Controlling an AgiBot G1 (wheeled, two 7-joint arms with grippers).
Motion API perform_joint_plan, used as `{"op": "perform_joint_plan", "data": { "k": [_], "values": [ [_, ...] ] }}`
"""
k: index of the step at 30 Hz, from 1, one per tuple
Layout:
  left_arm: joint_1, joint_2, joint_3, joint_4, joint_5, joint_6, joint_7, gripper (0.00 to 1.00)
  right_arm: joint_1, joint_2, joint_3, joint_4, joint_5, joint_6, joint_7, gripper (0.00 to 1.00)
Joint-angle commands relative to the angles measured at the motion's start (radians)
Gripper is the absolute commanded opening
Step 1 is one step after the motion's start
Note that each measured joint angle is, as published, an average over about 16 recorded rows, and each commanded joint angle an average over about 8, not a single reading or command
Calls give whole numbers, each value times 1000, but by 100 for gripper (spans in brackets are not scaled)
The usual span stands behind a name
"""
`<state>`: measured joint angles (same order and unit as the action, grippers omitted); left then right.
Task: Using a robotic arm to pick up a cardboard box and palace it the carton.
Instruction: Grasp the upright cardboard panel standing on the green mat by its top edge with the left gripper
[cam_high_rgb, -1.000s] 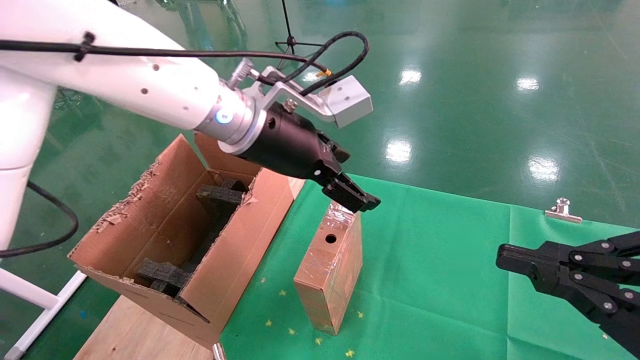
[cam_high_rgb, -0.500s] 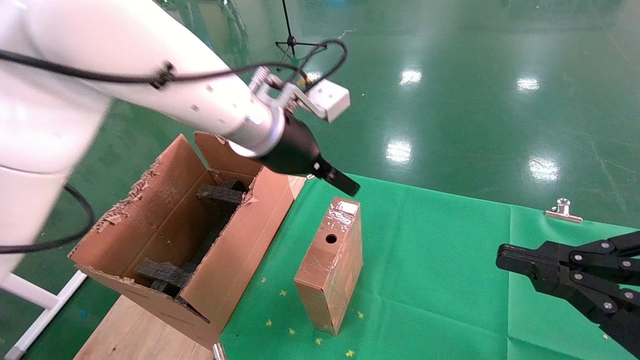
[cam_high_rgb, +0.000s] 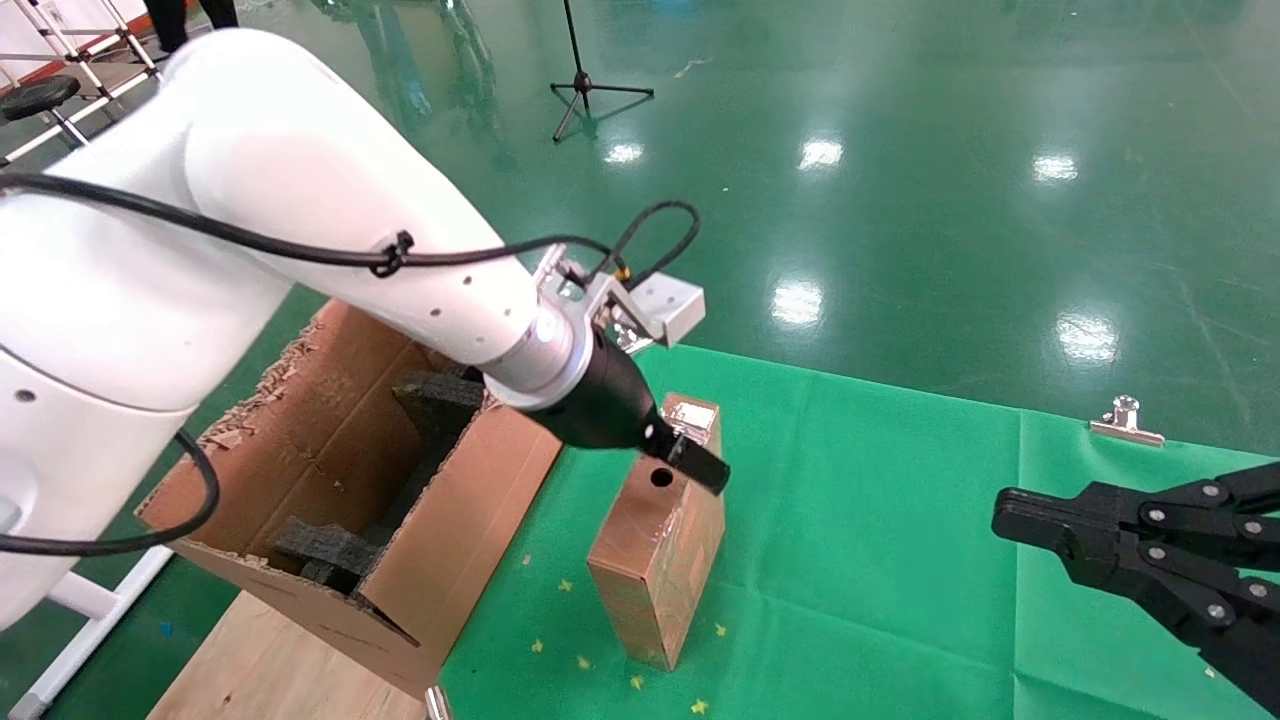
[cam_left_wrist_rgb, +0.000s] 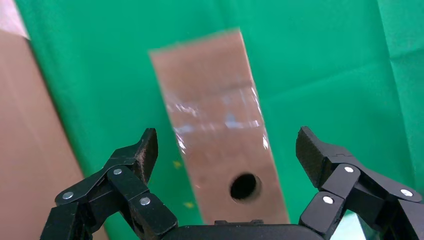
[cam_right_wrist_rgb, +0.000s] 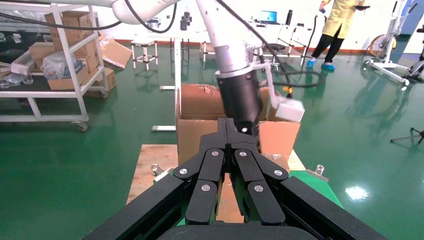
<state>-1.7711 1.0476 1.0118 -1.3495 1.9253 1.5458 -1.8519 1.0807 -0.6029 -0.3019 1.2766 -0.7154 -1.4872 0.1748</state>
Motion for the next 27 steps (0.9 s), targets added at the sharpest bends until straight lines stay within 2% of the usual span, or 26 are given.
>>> {"op": "perform_joint_plan", "data": {
  "k": [1, 2, 3, 6, 9, 10, 11, 14, 27],
  "values": [
    [5, -2, 14, 1, -15, 2, -10, 100, 0, 0, 0, 0, 0, 0, 0, 0],
    [4, -2, 18, 0, -19, 2, -11, 100, 0, 0, 0, 0, 0, 0, 0, 2],
    [1, -2, 24, 0, -22, 3, -10, 100, 0, 0, 0, 0, 0, 0, 0, 10],
    [-7, 1, 39, 0, -24, 5, -6, 97, 0, 0, 0, 0, 0, 0, 0, 47],
    [-11, 2, 47, 1, -25, 7, -3, 62, 0, 0, 0, 0, 0, 0, 0, 85],
    [-13, 2, 49, 1, -26, 8, -2, 49, 0, 0, 0, 0, 0, 1, 0, 95],
    [-13, 2, 49, 1, -26, 8, -2, 37, 0, 0, 0, 0, 0, 1, 0, 100],
    [-13, 2, 46, 1, -26, 8, -3, 2, 0, 0, 0, 0, 0, 1, 0, 100],
    [-8, 1, 37, 1, -25, 6, -6, 0, 0, 0, 0, 0, 0, 0, 0, 100]
  ]
}}
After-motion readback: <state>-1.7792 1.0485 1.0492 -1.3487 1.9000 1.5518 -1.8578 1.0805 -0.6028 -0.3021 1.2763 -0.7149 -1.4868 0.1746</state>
